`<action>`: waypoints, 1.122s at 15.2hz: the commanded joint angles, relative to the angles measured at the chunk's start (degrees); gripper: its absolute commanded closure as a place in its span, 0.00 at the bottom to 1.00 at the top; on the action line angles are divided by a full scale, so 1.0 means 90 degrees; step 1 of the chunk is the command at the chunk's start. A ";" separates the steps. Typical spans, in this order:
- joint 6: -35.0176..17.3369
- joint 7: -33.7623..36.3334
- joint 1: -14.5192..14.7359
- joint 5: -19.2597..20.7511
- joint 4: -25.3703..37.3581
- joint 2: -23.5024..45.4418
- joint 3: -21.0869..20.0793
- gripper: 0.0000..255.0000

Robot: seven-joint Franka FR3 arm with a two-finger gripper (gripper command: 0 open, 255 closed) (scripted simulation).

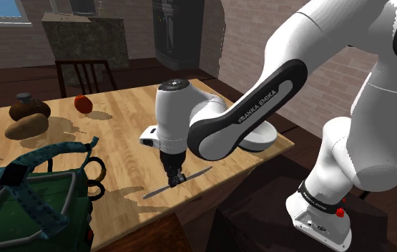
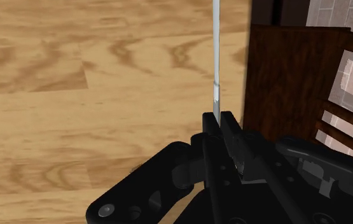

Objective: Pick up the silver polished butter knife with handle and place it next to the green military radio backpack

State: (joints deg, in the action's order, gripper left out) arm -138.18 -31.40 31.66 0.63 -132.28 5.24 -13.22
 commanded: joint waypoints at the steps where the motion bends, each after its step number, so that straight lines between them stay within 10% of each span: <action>1: -0.0192 0.0039 0.0008 0.0049 -0.0059 0.0134 0.0005 1.00; 11: -0.0338 0.0069 0.0015 0.0093 -0.0090 0.0253 0.0015 1.00; 12: -0.0338 0.0069 0.0015 0.0093 -0.0090 0.0253 0.0015 0.00; 17: -0.0338 0.0069 0.0015 0.0093 -0.0090 0.0253 0.0015 0.00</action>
State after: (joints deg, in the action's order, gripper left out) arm -141.23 -30.78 31.80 1.47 -133.10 7.52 -13.09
